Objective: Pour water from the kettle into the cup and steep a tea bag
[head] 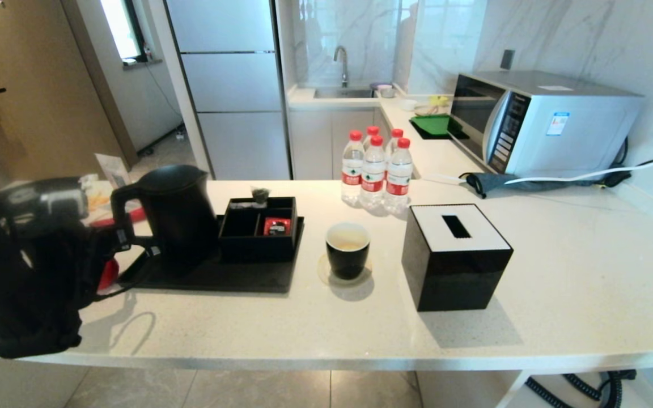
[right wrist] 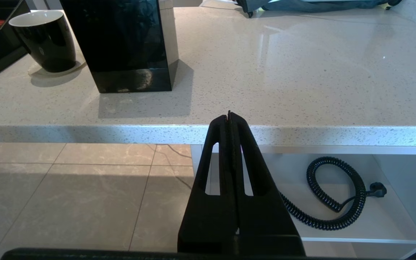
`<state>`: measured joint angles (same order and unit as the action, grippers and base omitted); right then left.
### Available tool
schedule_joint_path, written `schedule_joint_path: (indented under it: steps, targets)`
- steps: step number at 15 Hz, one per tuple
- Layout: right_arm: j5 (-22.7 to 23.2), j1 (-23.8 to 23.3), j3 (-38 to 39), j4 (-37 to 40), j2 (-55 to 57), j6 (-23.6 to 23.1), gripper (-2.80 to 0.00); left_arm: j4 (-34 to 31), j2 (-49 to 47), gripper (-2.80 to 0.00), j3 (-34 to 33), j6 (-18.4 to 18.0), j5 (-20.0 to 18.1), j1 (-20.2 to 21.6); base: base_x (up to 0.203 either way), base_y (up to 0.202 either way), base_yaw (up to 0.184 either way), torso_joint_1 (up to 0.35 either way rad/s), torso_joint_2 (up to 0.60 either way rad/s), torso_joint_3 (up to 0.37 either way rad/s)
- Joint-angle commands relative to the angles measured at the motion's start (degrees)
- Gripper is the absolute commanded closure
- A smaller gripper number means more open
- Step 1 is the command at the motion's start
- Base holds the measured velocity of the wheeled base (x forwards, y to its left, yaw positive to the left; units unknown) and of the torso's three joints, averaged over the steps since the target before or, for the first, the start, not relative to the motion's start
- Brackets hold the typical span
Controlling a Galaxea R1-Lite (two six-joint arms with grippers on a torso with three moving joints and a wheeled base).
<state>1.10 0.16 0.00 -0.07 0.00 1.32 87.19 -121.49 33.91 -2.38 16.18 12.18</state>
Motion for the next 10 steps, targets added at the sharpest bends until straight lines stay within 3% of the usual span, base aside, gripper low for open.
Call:
schedule_joint_path:
  steps: [1,9,10]
  targets:
    - [0.0,0.0,0.0,0.0,0.0,0.0,0.00,2.8,4.8,-2.80,-4.2,0.0,0.1,0.0,0.000,0.000,0.000,0.000,0.00,0.000]
    - [0.0,0.0,0.0,0.0,0.0,0.0,0.00,2.8,21.2,-2.80,-22.5,0.1,0.1,-2.1,0.000,0.000,0.000,0.000,0.00,0.000]
    - [0.0,0.0,0.0,0.0,0.0,0.0,0.00,2.8,22.8,0.00,-24.4,0.0,0.2,-3.1,0.000,0.000,0.000,0.000,0.00,0.000]
